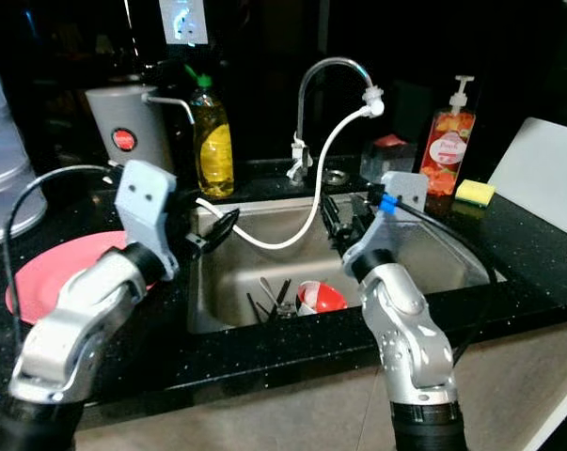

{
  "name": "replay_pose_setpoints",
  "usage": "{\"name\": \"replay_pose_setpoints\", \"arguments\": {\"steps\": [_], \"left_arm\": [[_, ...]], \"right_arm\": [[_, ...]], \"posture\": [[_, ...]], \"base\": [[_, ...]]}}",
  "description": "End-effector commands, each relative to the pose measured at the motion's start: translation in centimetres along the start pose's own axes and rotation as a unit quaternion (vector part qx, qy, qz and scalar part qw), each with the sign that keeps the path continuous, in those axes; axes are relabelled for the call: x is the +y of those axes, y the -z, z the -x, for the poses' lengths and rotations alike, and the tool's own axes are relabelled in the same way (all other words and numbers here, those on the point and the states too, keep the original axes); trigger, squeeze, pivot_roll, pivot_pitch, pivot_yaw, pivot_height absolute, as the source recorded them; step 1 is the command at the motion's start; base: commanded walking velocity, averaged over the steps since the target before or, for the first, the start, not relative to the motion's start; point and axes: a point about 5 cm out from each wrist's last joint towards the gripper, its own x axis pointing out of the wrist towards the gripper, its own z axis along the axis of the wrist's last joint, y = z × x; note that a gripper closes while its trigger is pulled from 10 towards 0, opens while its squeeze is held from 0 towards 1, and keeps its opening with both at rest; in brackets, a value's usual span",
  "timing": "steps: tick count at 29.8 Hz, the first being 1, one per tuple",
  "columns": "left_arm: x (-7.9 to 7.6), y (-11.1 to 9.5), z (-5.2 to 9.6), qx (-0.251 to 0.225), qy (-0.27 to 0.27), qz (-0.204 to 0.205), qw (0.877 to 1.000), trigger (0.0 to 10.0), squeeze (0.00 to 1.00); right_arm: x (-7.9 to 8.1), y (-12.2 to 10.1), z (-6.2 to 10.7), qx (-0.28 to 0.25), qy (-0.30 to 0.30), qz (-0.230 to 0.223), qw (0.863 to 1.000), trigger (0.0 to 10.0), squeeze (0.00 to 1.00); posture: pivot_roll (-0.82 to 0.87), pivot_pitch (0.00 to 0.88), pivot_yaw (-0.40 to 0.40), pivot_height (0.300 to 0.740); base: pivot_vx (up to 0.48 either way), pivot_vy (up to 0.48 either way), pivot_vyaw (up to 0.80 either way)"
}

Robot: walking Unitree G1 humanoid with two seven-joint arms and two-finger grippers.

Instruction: Kitchen organization

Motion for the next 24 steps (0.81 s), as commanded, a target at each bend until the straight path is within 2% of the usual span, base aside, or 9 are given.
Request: {"name": "replay_pose_setpoints", "arguments": {"steps": [1, 2, 4, 5, 6, 9, 14, 20, 24], "left_arm": [[0.3, 0.0, 0.4, -0.008, -0.025, 0.013, 1.000, 10.0, 0.00], [0.4, 0.0, 0.7, -0.015, -0.049, 0.017, 0.999, 10.0, 0.00], [0.4, 0.0, 0.8, -0.016, -0.056, 0.017, 0.998, 10.0, 0.00], [0.7, 0.4, 1.1, -0.014, -0.091, 0.016, 0.996, 10.0, 0.00], [0.7, 0.4, 1.1, -0.014, -0.091, 0.016, 0.996, 10.0, 0.00], [1.2, 1.0, 1.4, -0.003, -0.135, 0.017, 0.991, 10.0, 0.00], [2.0, 2.3, 2.7, 0.020, -0.195, 0.010, 0.981, 10.0, 0.00], [3.1, 3.7, 3.8, 0.045, -0.249, -0.001, 0.968, 10.0, 0.00], [3.3, 3.9, 3.8, 0.047, -0.252, -0.001, 0.967, 10.0, 0.00]], "right_arm": [[0.0, 0.1, 0.3, -0.001, 0.001, 0.015, 1.000, 10.0, 0.00], [-0.1, 0.3, 0.5, 0.002, 0.009, 0.030, 1.000, 10.0, 0.00], [-0.2, 0.4, 0.5, 0.003, 0.012, 0.036, 0.999, 10.0, 0.00], [-0.7, 0.6, 0.7, 0.006, 0.032, 0.051, 0.998, 10.0, 0.00], [-0.7, 0.6, 0.7, 0.006, 0.032, 0.051, 0.998, 10.0, 0.00], [-1.5, 0.8, 0.9, 0.007, 0.060, 0.058, 0.997, 10.0, 0.00], [-3.1, 0.6, 1.5, -0.001, 0.101, 0.076, 0.992, 10.0, 0.00], [-3.4, 0.5, 1.8, -0.015, 0.108, 0.065, 0.992, 10.0, 0.00], [-3.2, 0.4, 1.8, -0.022, 0.104, 0.049, 0.993, 10.0, 0.00]], "posture": [[-0.04, 0.035, -0.001, 0.740], [-0.04, 0.034, -0.001, 0.740], [-0.04, 0.034, -0.001, 0.740], [-0.04, 0.034, -0.001, 0.740], [-0.04, 0.034, -0.001, 0.740], [-0.04, 0.035, -0.001, 0.740], [-0.05, 0.039, 0.000, 0.740], [-0.05, 0.044, 0.000, 0.740], [-0.05, 0.044, 0.001, 0.740]], "base": [[0.000, 0.000, 0.00], [0.000, 0.000, 0.00], [0.000, 0.000, 0.00], [0.000, 0.000, 0.00], [0.000, 0.000, 0.00], [0.000, 0.000, 0.00], [0.000, 0.000, 0.00], [0.000, 0.000, 0.00], [0.000, 0.000, 0.00]]}}
